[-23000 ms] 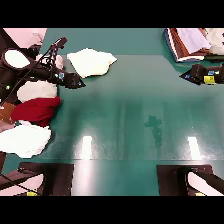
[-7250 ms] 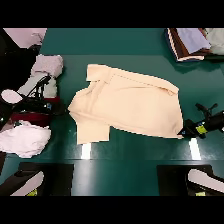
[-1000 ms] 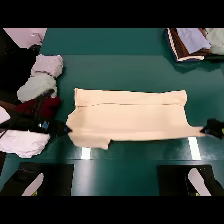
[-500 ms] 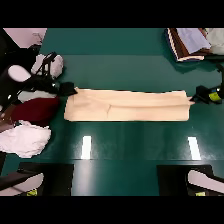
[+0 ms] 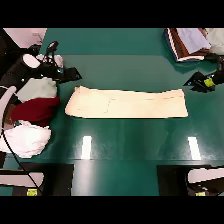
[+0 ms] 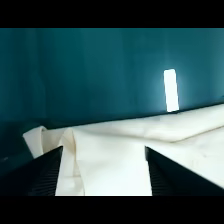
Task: Fold the shirts.
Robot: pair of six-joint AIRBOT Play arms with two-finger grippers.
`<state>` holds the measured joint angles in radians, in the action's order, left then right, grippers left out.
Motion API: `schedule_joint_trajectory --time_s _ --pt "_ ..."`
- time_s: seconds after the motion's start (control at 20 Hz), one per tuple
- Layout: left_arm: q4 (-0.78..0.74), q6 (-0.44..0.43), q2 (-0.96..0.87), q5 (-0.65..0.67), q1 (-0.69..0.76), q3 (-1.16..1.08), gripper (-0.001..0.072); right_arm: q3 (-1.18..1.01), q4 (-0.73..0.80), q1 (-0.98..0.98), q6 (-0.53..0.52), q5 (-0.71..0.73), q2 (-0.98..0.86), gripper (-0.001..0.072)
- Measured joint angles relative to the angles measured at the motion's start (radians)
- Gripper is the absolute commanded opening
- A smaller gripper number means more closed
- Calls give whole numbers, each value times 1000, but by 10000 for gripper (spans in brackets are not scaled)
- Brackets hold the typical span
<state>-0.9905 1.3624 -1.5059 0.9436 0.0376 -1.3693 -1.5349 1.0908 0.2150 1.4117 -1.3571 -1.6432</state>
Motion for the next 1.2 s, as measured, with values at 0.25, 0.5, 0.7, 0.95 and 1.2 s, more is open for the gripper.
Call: schedule_joint_trajectory --time_s 0.25,0.5,0.7,0.95,1.2 --pt "0 -24 -8 196 -21 -66 32 47 -19 83 -110 -129 -23 654" --pt "1 -40 -10 247 43 -81 24 209 -110 119 -229 -80 -27 621" --pt "1 -35 -12 231 93 -83 25 293 -191 97 -293 -16 -32 569" --pt "2 -26 -32 220 137 -79 24 321 -225 42 -320 20 -68 14" --pt "7 -11 -98 184 214 -84 24 285 -219 25 -332 -6 -36 10"
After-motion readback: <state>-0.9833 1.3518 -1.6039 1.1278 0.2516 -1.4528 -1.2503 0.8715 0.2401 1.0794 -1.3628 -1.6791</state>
